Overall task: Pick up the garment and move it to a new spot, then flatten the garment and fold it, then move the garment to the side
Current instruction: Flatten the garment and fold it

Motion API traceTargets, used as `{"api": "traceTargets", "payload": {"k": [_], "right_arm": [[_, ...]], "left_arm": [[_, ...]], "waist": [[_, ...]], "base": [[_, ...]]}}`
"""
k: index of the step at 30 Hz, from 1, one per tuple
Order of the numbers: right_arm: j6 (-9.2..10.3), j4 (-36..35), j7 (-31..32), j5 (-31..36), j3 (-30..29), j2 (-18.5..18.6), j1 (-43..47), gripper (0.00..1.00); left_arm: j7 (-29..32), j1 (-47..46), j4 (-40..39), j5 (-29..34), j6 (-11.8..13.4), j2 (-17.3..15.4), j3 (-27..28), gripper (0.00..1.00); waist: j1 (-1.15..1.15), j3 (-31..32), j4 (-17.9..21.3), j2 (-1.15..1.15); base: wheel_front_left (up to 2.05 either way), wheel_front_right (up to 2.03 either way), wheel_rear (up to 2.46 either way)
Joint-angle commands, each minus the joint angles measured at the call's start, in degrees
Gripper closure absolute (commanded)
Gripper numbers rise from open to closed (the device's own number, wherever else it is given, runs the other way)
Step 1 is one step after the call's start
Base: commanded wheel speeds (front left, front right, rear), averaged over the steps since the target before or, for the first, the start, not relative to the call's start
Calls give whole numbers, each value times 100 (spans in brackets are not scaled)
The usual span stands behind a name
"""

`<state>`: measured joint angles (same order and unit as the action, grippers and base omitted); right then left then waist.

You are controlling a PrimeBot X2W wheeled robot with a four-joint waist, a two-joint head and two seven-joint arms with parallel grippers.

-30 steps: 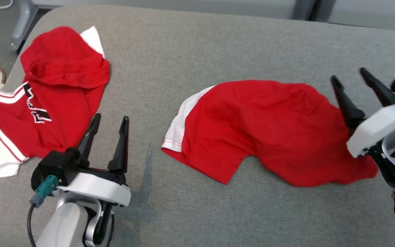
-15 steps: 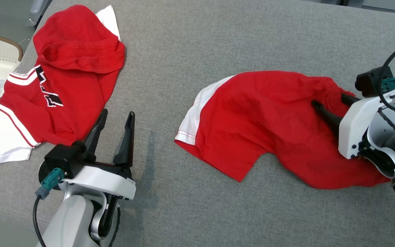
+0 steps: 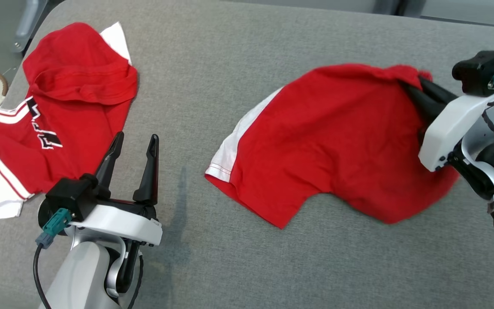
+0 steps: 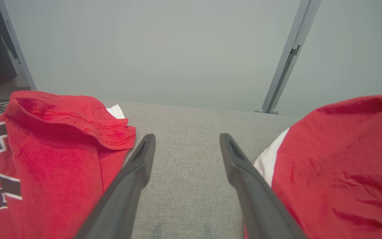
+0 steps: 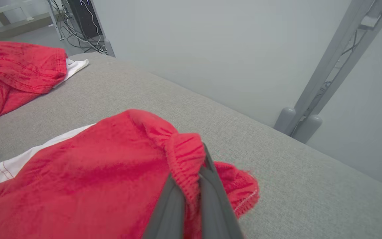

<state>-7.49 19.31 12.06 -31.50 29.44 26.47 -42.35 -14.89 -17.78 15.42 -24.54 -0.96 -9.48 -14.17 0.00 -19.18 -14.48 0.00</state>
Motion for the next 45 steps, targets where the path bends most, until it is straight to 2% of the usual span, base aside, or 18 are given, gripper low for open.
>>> {"api": "traceTargets", "payload": {"k": [1, 5, 9, 16, 17, 21, 25, 32, 33, 34, 35, 39, 45], "right_arm": [[-1, -138, -138, 81, -63, -34, -31, 100], [-1, -725, -324, 338, -238, -187, 359, 100], [-1, -1451, -335, 635, -658, -366, 1142, 100], [-1, -2250, -258, 1030, -1843, -970, 3027, 100], [-2, -2321, -294, 1097, -2133, -1191, 3495, 100], [-1, -2240, -428, 1174, -2396, -1465, 4048, 100], [-1, -1872, -682, 1175, -2482, -1767, 4536, 100], [-1, -996, -1186, 979, -2339, -1975, 4529, 100], [-1, -906, -1234, 929, -2329, -1985, 4491, 73], [-1, -825, -1288, 923, -2303, -1988, 4462, 33], [-1, -784, -1360, 911, -2292, -1991, 4439, 0], [-1, -808, -1673, 954, -2455, -2009, 4338, 0], [-1, -1378, -2066, 1211, -2899, -2092, 4278, 0]], "left_arm": [[-17, 76, -23, 51, -13, -14, 30, 0], [-18, 151, -45, 74, 30, -76, 87, 0], [-13, 286, -96, 72, 83, -149, 123, 0], [95, 463, -253, 41, 182, -248, 152, 0], [120, 482, -320, 36, 203, -281, 161, 0], [167, 558, -369, 21, 218, -314, 144, 0], [219, 579, -434, 6, 248, -342, 126, 0], [300, 722, -526, -25, 306, -388, 129, 0], [318, 746, -542, -26, 310, -386, 120, 0], [331, 771, -550, -28, 322, -391, 114, 0], [339, 793, -568, -27, 335, -398, 109, 0], [353, 822, -630, -26, 374, -435, 111, 0], [369, 955, -693, -31, 468, -485, 134, 0]], "waist": [[0, 87, 103, 0], [0, 227, 299, 0], [0, 370, 509, 0], [0, 552, 790, 0], [0, 579, 843, 0], [0, 619, 894, 0], [0, 672, 945, 0], [0, 747, 1061, 0], [0, 757, 1069, 0], [0, 768, 1077, 0], [0, 780, 1082, 0], [0, 855, 1113, 0], [0, 1037, 1172, 0]], "base": [[0, 0, 0], [0, 0, 0], [0, 0, 0], [0, 0, 0], [0, 0, 0], [0, 0, 0], [0, 0, 0], [0, 0, 0], [0, 0, 0], [0, 0, 0], [0, 0, 0], [0, 0, 0], [0, 0, 0]]}}
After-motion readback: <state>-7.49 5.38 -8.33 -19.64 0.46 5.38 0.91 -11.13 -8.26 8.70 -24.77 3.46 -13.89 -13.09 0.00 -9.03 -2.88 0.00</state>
